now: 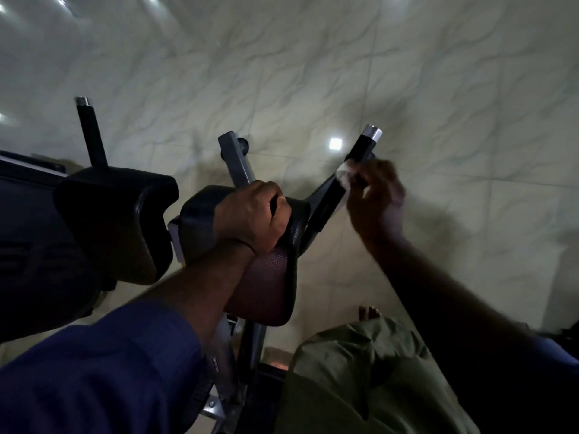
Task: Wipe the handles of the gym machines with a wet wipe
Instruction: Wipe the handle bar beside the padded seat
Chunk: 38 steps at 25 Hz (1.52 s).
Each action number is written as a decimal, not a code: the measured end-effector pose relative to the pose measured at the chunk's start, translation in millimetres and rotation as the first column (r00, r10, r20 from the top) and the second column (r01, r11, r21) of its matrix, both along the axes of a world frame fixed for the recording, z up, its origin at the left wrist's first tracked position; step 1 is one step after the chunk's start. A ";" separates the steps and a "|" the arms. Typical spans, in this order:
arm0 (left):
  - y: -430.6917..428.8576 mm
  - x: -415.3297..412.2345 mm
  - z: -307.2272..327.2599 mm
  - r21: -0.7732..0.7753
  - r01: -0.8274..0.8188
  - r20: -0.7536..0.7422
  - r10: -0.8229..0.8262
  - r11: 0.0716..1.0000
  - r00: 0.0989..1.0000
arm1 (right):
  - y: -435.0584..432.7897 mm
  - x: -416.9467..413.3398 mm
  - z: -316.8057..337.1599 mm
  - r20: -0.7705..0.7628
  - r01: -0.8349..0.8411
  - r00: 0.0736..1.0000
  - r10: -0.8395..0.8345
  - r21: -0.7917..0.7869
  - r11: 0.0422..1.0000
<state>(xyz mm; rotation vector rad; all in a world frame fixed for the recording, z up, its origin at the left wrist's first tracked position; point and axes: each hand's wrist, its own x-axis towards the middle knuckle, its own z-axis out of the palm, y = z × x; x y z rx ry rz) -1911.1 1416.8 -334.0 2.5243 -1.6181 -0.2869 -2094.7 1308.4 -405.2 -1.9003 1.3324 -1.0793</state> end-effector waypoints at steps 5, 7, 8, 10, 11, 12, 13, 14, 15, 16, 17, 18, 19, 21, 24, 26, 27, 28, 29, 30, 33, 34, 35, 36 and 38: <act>0.4 -1.5 0.2 -0.005 0.007 -0.005 -0.008 1.000 1.000 | 57.8 -8.2 -25.6 -0.234 -0.539 0.820 0.522 -0.009 0.842; -0.3 0.3 0.5 0.017 0.011 -0.003 -0.011 1.000 1.000 | 10.9 -9.7 -25.7 -0.258 -0.474 0.841 0.476 0.076 0.878; -1.0 1.4 0.1 0.026 0.008 -0.004 -0.008 1.000 1.000 | -19.3 -8.8 -19.2 -0.267 -0.350 0.889 0.371 0.122 0.929; -1.3 1.3 0.7 0.038 0.001 -0.006 -0.001 0.999 1.000 | -58.7 -5.7 -4.2 -0.230 -0.150 0.956 0.182 0.151 0.977; -1.0 0.5 1.5 0.039 0.003 -0.010 -0.002 0.999 1.000 | -53.0 -2.6 -0.5 -0.190 -0.159 0.964 0.185 0.143 0.977; -1.1 -0.6 1.9 0.034 0.005 -0.014 -0.004 0.999 1.000 | -31.7 -0.7 1.4 -0.175 -0.225 0.956 0.237 0.087 0.971; -1.1 -0.7 2.3 0.022 0.003 -0.014 -0.003 1.000 1.000 | 0.1 0.8 -6.4 -0.206 -0.334 0.921 0.330 0.012 0.942; -0.8 0.0 2.2 0.011 0.003 -0.010 -0.003 1.000 1.000 | 30.7 -1.8 -7.3 -0.280 -0.459 0.857 0.432 -0.039 0.887; -0.5 0.5 1.1 0.007 0.008 -0.007 -0.008 1.000 1.000 | 48.3 -7.5 -6.6 -0.336 -0.547 0.789 0.514 -0.004 0.837; -0.3 0.4 0.5 0.009 0.012 -0.002 -0.012 1.000 1.000 | 45.6 -11.1 -7.6 -0.380 -0.604 0.736 0.560 0.003 0.797; -0.4 0.5 -0.4 0.016 0.013 0.002 -0.013 1.000 1.000 | 25.6 -10.9 -8.6 -0.389 -0.629 0.729 0.563 -0.058 0.775; -0.5 0.7 -0.9 0.019 0.012 0.004 -0.012 1.000 1.000 | -3.8 -8.4 -4.4 -0.390 -0.612 0.755 0.527 -0.130 0.780; -0.9 1.0 -1.8 0.019 0.012 0.010 -0.013 1.000 1.000 | -36.9 -5.8 0.4 -0.395 -0.547 0.804 0.446 -0.193 0.815; -0.8 1.6 -1.6 0.019 0.017 0.029 -0.017 1.000 0.999 | -92.2 -0.5 14.9 -0.450 -0.377 0.856 0.255 -0.207 0.903; -1.3 1.3 -1.8 0.022 0.019 0.026 -0.019 1.000 0.999 | -110.4 -2.9 15.3 -0.504 -0.347 0.827 0.250 -0.106 0.932; -1.9 1.6 -2.7 0.011 0.020 0.022 -0.020 1.000 1.000 | -106.8 -2.3 13.7 -0.471 -0.491 0.784 0.403 -0.074 0.868; -2.1 1.5 -2.6 0.005 0.021 0.018 -0.021 1.000 1.000 | -106.5 1.6 14.3 -0.445 -0.536 0.759 0.475 -0.013 0.844; -2.2 1.3 -2.5 -0.002 0.023 0.017 -0.023 1.000 1.000 | -108.5 7.1 15.3 -0.422 -0.542 0.749 0.510 0.050 0.839; -2.8 1.4 -2.5 -0.009 0.024 0.019 -0.024 1.000 1.000 | -112.7 13.9 15.9 -0.399 -0.503 0.765 0.506 0.122 0.856; -2.9 1.6 -2.4 -0.013 0.024 0.025 -0.024 1.000 0.999 | -117.3 18.7 18.4 -0.291 -0.405 0.834 0.468 0.254 0.878; -1.7 0.0 -1.6 -0.032 0.033 0.035 -0.032 0.999 0.999 | -115.2 26.5 22.4 0.476 -0.333 0.852 -0.219 0.814 0.475; -2.1 0.2 -1.1 -0.037 0.035 0.034 -0.033 0.999 0.999 | -107.3 28.8 20.0 0.547 -0.406 0.683 -0.484 0.835 0.371; -2.3 0.5 -0.8 -0.037 0.033 0.026 -0.032 0.999 0.999 | -96.5 32.7 15.6 0.543 -0.393 0.574 -0.613 0.839 0.376; -2.4 0.7 -0.7 -0.040 0.028 0.020 -0.028 0.999 0.999 | -84.3 35.3 11.9 0.521 -0.271 0.579 -0.627 0.848 0.455; -1.6 0.8 -1.5 -0.057 0.027 0.026 -0.026 0.998 0.999 | -65.6 36.3 8.3 0.393 0.063 0.806 -0.443 0.687 0.724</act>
